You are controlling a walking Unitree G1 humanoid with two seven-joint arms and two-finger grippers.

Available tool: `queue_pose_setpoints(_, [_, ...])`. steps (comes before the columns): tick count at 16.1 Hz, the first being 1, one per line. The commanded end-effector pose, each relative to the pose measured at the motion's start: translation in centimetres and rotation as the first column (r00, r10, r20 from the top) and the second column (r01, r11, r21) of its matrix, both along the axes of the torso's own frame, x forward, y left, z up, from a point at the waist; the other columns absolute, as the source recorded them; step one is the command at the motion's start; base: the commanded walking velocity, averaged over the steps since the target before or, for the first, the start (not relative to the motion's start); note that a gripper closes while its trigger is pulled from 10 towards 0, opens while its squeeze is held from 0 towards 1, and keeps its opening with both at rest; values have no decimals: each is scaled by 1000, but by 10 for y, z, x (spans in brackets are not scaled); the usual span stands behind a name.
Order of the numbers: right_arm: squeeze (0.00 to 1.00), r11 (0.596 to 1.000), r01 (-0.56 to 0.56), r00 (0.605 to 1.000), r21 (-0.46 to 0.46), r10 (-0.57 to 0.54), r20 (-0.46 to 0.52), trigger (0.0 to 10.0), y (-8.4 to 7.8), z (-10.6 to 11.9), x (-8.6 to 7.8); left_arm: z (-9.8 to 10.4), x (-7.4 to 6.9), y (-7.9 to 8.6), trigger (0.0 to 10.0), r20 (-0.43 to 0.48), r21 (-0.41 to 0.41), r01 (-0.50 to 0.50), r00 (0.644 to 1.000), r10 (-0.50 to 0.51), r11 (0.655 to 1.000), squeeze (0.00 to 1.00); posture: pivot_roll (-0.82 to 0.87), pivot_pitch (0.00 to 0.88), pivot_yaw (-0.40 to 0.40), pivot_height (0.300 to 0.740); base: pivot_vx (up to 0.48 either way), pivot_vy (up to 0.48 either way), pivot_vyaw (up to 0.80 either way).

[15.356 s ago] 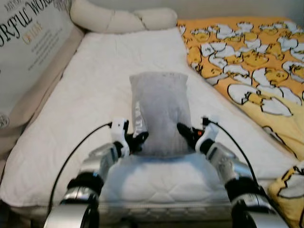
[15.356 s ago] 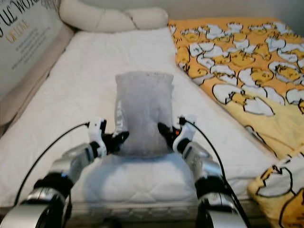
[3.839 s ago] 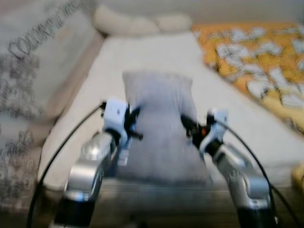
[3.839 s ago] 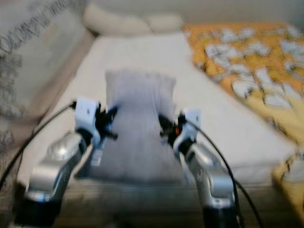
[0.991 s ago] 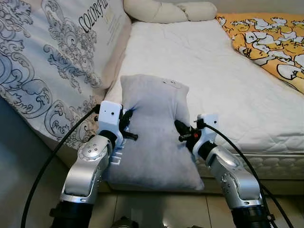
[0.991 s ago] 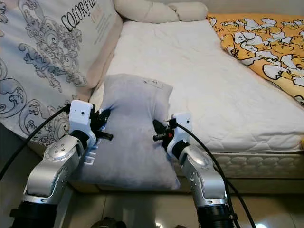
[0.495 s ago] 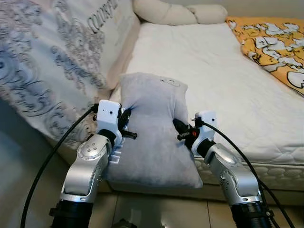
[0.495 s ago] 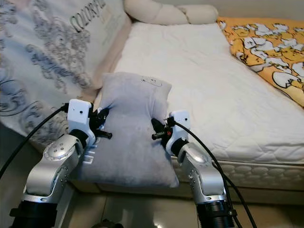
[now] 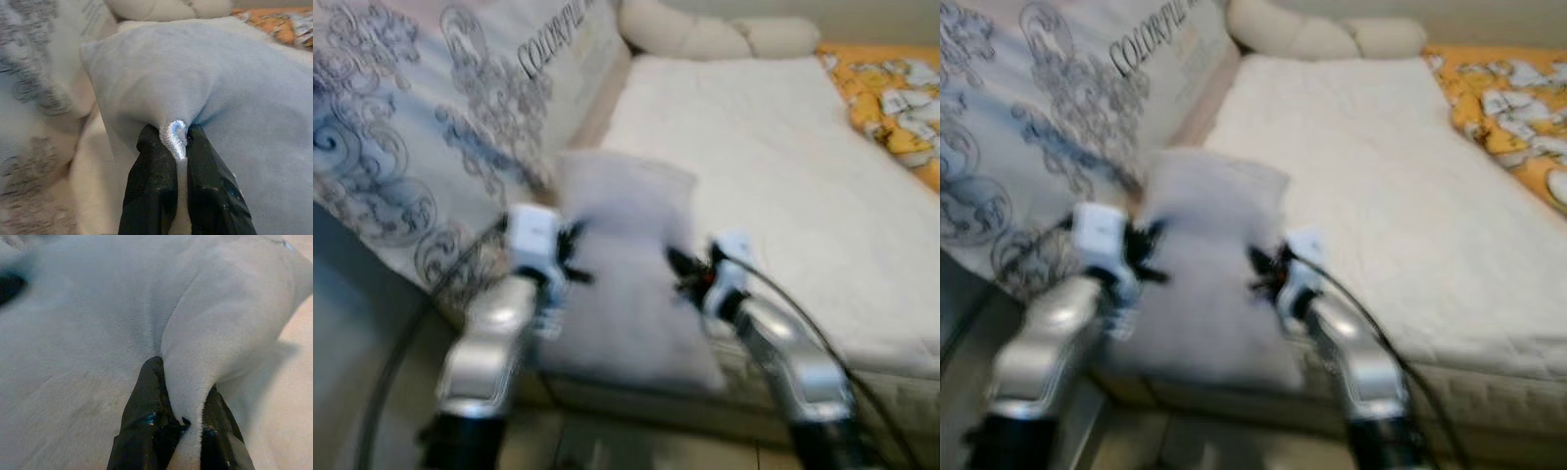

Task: Clean up the room

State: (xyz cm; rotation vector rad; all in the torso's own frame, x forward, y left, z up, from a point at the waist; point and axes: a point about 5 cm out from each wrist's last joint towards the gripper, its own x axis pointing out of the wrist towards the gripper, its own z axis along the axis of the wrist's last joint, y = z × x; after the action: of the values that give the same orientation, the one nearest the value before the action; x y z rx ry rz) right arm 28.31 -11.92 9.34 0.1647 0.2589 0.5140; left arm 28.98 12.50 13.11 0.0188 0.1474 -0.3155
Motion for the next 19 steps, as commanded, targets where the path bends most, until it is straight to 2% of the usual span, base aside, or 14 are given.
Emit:
queue_pose_setpoints(1, [0,1000,-18,999,14,18,44,10000,7,9,4,9,3,13,10000,40,17,-44,998,43,999,0,59,0,36,740,326,0,0])
queue_pose_setpoints(17, [0,1000,-11,998,3,11,59,10000,5,10,5,6,4,10,10000,35,19,-5,999,4,1000,0,38,0,47,740,330,0,0])
queue_pose_setpoints(19, [0,1000,-16,999,14,16,31,10000,6,8,4,6,4,8,10000,33,19,4,999,-5,1000,0,41,0,47,740,328,0,0])
